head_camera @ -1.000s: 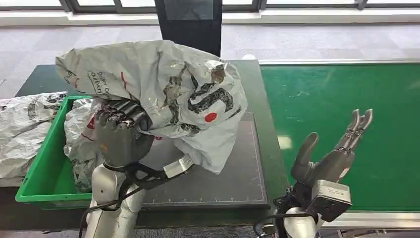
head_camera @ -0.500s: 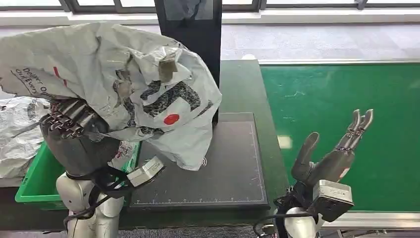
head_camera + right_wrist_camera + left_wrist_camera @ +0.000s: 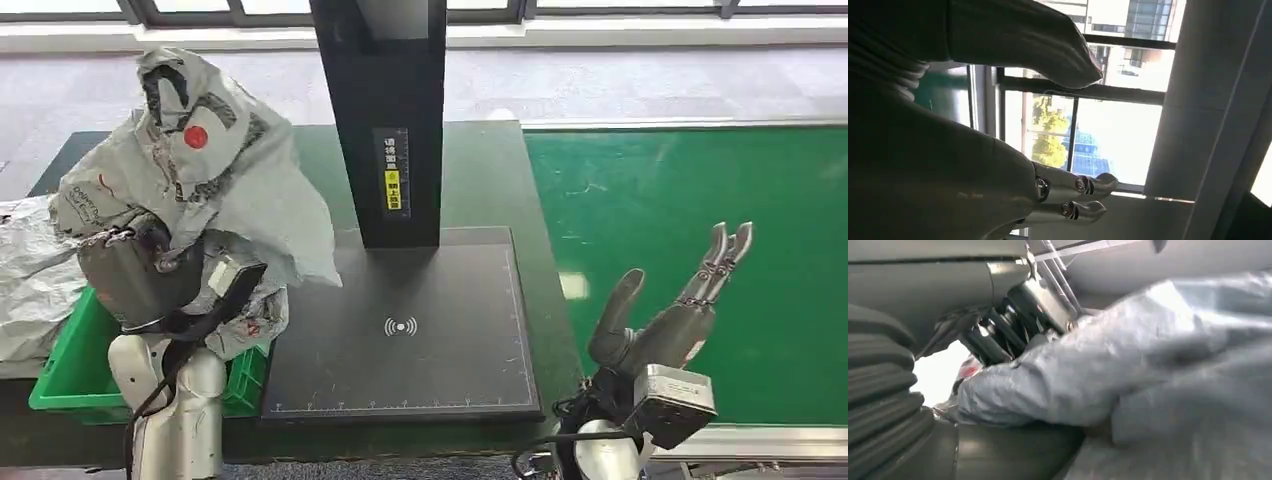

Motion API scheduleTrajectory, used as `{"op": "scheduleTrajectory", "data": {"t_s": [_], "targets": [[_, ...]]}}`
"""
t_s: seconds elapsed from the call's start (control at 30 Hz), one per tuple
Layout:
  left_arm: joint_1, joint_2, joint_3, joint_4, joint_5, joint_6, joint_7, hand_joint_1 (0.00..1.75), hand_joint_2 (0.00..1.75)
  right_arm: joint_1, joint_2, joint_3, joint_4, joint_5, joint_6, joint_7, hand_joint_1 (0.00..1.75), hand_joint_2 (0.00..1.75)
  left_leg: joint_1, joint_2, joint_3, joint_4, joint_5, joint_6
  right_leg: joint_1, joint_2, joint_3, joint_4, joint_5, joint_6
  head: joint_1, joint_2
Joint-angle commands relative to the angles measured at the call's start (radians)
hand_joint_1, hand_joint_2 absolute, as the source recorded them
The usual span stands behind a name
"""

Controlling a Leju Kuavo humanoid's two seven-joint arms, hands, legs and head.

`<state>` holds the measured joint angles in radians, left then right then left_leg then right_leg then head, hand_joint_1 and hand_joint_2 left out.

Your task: Moved the parcel from conveyor to table for the left to box.

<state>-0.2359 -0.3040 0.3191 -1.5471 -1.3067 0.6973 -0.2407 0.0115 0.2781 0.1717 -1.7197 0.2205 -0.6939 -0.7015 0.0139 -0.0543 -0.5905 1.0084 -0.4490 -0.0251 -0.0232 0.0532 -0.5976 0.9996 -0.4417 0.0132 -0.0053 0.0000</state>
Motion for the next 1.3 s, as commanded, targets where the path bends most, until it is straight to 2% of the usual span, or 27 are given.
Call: {"op": "scheduleTrajectory", "data": {"t_s": [0.03, 0.17, 0.4, 0.43, 0.47, 0.53, 0.63, 0.67, 0.7, 0.73, 0.83, 0.97, 1.0, 1.03, 1.07, 1.17, 1.3], "targets": [[-0.189, -0.045, 0.389, 0.316, -0.091, 0.001, -0.038, 1.75, 1.75, -0.049, -0.014, 0.022, 0.062, 0.002, 0.012, 0.003, 0.00, 0.00, 0.000, 0.003, 0.003, -0.002, 0.000, 0.001, 0.001, -0.003, 0.002, -0.001, 0.000, -0.001, 0.000, 0.000], [-0.200, -0.045, 0.413, 0.321, -0.102, 0.001, -0.029, 1.75, 1.75, -0.044, -0.012, 0.016, 0.062, 0.004, 0.018, 0.003, 0.00, 0.00, 0.000, 0.005, 0.003, -0.002, 0.000, 0.001, 0.002, -0.006, 0.003, -0.002, 0.001, -0.002, 0.000, 0.000], [-0.199, -0.045, 0.480, 0.313, -0.104, 0.001, -0.004, 1.75, 1.75, -0.036, -0.016, 0.010, 0.088, -0.003, 0.048, 0.003, 0.00, 0.00, 0.000, 0.004, 0.003, -0.001, 0.000, 0.001, 0.001, -0.002, 0.002, -0.001, 0.000, -0.001, 0.000, 0.000], [-0.199, -0.045, 0.480, 0.313, -0.104, 0.001, -0.004, 1.75, 1.75, -0.036, -0.016, 0.010, 0.088, -0.003, 0.048, 0.003, 0.00, 0.00, 0.000, 0.009, 0.006, -0.004, -0.001, 0.002, 0.002, -0.005, 0.005, -0.004, 0.001, -0.002, 0.000, 0.000], [-0.194, -0.045, 0.505, 0.311, -0.115, 0.001, 0.021, 1.75, 1.75, -0.033, -0.018, 0.011, 0.099, -0.005, 0.067, 0.003, 0.00, 0.00, 0.000, 0.004, 0.002, -0.001, 0.000, 0.001, 0.001, -0.003, 0.002, -0.002, 0.000, -0.001, 0.000, 0.000], [-0.179, -0.045, 0.538, 0.293, -0.117, 0.001, 0.035, 1.75, 1.75, -0.035, -0.013, 0.003, 0.111, -0.008, 0.090, 0.003, 0.00, 0.00, 0.000, 0.004, 0.003, -0.002, 0.000, 0.001, 0.002, -0.004, 0.003, -0.002, 0.000, -0.001, 0.000, 0.000], [-0.173, -0.045, 0.594, 0.280, -0.062, 0.001, -0.020, 1.75, 1.75, -0.034, -0.009, -0.006, 0.122, -0.009, 0.106, 0.003, 0.00, 0.00, 0.000, 0.005, 0.003, -0.001, -0.001, 0.001, 0.001, -0.001, 0.002, -0.001, 0.000, -0.001, 0.000, 0.000], [-0.170, -0.045, 0.604, 0.261, -0.054, 0.001, -0.035, 0.00, 1.75, -0.034, -0.008, -0.009, 0.126, -0.010, 0.113, 0.003, 0.00, 0.00, 0.000, 0.008, 0.004, -0.002, -0.001, 0.001, 0.002, -0.001, 0.003, -0.002, 0.001, -0.002, 0.000, 0.000], [-0.169, -0.045, 0.603, 0.270, -0.043, 0.001, -0.041, 0.00, 1.75, -0.035, -0.007, -0.010, 0.128, -0.009, 0.113, 0.003, 0.00, 0.00, 0.000, 0.006, 0.003, -0.001, -0.001, 0.001, 0.001, -0.001, 0.002, -0.002, 0.000, -0.001, 0.000, 0.000], [-0.165, -0.045, 0.593, 0.255, -0.013, 0.001, -0.062, 0.00, 0.00, -0.041, -0.005, -0.015, 0.144, -0.008, 0.119, 0.003, 0.00, 0.00, 0.000, 0.004, 0.002, -0.001, 0.000, 0.001, 0.001, -0.001, 0.001, -0.001, 0.000, -0.001, 0.000, 0.000], [-0.145, -0.045, 0.585, 0.214, 0.072, 0.001, -0.114, 0.00, 0.00, -0.043, -0.002, -0.021, 0.159, -0.008, 0.131, 0.003, 0.00, 0.00, 0.000, 0.007, 0.004, -0.002, -0.001, 0.001, 0.002, -0.003, 0.004, -0.003, 0.000, -0.002, 0.000, 0.000], [-0.131, -0.045, 0.571, 0.179, 0.125, 0.001, -0.154, 0.00, 0.00, -0.046, 0.001, -0.025, 0.165, -0.010, 0.126, 0.003, 0.00, 0.00, 0.000, 0.004, 0.001, -0.001, -0.001, 0.001, 0.001, -0.001, 0.001, -0.001, 0.000, -0.001, 0.000, 0.000], [-0.131, -0.045, 0.571, 0.179, 0.125, 0.001, -0.154, 0.00, 0.00, -0.046, 0.001, -0.025, 0.165, -0.010, 0.126, 0.003, 0.00, 0.00, 0.000, 0.009, 0.004, -0.002, -0.001, 0.002, 0.002, -0.003, 0.004, -0.003, 0.000, -0.002, 0.000, 0.000], [-0.131, -0.045, 0.571, 0.179, 0.125, 0.001, -0.154, 0.00, 0.00, -0.046, 0.001, -0.025, 0.165, -0.010, 0.126, 0.003, 0.00, 0.00, 0.000, 0.004, 0.001, -0.001, -0.001, 0.001, 0.001, -0.002, 0.001, -0.001, 0.000, -0.001, 0.000, 0.000], [-0.127, -0.045, 0.566, 0.165, 0.147, 0.001, -0.170, 0.00, 0.00, -0.045, 0.001, -0.029, 0.165, -0.015, 0.125, 0.003, 0.00, 0.00, 0.001, 0.005, 0.002, -0.001, -0.001, 0.001, 0.002, -0.003, 0.002, -0.002, 0.000, -0.001, 0.000, 0.000], [-0.128, -0.045, 0.583, 0.132, 0.285, 0.001, -0.307, 0.00, 0.00, -0.048, 0.000, -0.043, 0.169, -0.030, 0.121, 0.003, 0.00, 0.00, 0.000, 0.005, 0.002, -0.001, -0.001, 0.001, 0.001, -0.003, 0.002, -0.001, 0.000, -0.001, 0.000, 0.000], [-0.128, -0.045, 0.572, 0.123, 0.396, 0.001, -0.401, 0.00, 0.00, -0.056, 0.001, -0.055, 0.186, -0.027, 0.107, 0.003, 0.00, 0.00, 0.000, 0.003, 0.001, -0.001, 0.000, 0.001, 0.001, -0.004, 0.001, -0.001, 0.000, -0.001, 0.000, 0.000]]}}
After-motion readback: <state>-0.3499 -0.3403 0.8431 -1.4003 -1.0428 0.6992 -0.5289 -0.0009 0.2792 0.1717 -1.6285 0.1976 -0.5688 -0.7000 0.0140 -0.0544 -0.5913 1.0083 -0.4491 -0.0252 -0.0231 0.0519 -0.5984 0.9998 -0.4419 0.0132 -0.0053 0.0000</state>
